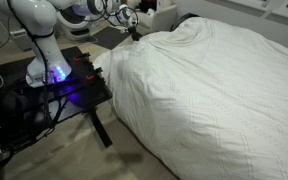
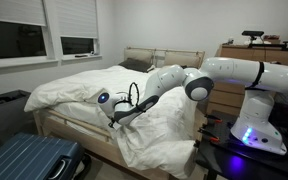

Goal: Straighten the beddings on the bottom right corner of the bed

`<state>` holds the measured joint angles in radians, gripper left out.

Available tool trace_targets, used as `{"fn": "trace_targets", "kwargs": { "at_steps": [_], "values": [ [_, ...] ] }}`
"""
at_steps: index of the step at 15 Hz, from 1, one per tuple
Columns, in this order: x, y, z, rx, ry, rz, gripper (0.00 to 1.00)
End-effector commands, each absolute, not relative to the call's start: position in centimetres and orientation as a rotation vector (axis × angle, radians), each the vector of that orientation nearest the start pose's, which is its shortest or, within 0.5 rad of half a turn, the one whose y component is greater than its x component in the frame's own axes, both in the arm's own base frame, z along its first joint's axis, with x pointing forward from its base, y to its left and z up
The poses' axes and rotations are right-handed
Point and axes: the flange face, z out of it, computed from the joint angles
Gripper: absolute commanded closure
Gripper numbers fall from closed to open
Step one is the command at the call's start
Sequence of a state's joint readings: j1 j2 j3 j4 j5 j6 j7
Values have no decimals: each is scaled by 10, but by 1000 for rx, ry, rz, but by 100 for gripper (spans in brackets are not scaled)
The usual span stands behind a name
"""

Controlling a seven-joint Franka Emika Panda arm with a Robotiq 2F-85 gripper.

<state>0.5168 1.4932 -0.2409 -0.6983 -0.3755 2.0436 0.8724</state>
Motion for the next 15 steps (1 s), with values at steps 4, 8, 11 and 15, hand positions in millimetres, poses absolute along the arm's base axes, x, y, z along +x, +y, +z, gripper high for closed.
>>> {"fn": "trace_targets", "kwargs": {
  "at_steps": [4,8,11,15],
  "values": [
    [720,267,29,2598,-220,282,99],
    [723,285,40,2698,71,220,99],
    [716,321,59,2769,280,202,99],
    [699,369,76,2822,568,160,99]
  ]
}}
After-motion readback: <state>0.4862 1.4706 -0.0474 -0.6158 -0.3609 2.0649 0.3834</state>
